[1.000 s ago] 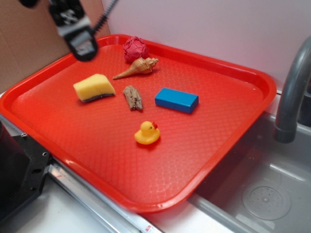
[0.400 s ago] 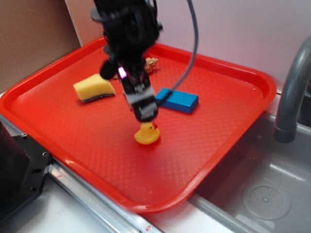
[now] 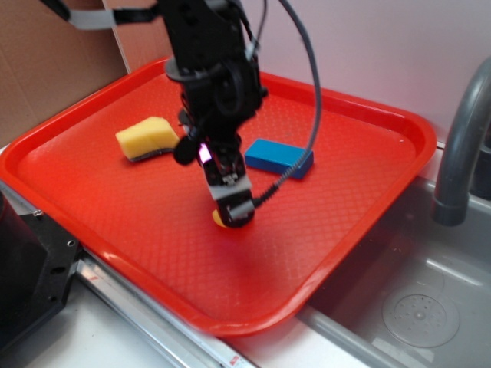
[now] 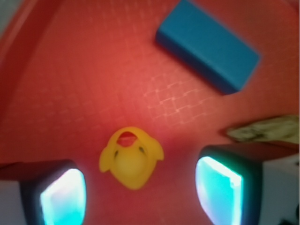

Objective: Grab the yellow duck.

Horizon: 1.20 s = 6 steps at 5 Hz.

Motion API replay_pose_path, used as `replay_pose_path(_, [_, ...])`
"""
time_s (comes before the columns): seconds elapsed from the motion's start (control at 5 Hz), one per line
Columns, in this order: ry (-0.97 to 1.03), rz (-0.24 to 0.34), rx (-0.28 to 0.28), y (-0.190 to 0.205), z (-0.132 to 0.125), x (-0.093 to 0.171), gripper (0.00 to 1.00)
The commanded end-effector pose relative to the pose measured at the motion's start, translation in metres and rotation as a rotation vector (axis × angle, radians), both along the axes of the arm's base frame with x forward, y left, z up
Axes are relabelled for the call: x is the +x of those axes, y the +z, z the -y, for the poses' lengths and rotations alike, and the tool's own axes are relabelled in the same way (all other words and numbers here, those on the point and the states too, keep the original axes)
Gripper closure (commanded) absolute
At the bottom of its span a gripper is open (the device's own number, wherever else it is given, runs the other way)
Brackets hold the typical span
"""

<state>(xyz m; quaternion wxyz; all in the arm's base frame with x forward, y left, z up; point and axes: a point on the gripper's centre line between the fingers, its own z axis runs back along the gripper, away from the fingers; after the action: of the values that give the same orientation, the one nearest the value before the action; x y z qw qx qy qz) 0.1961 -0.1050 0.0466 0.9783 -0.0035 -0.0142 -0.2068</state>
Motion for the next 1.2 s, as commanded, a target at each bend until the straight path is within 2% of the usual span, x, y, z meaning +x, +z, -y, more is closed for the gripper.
replay_pose_path(0.0, [-0.033,-0.016,0.007,-0.020,0.006,0.005,0.00])
replay_pose_path(0.2, [-0.026,-0.017,0.007,-0.025,0.007,0.006,0.95])
replay_pose_path(0.4, [-0.014,-0.013,0.009,-0.026,0.005,0.008,1.00])
replay_pose_path(0.6, [0.002,-0.020,0.004,-0.026,-0.003,0.016,1.00])
replay_pose_path(0.8, [0.108,-0.048,0.032,-0.005,-0.014,0.020,1.00])
replay_pose_path(1.0, [0.239,-0.034,0.021,0.041,-0.029,0.025,1.00])
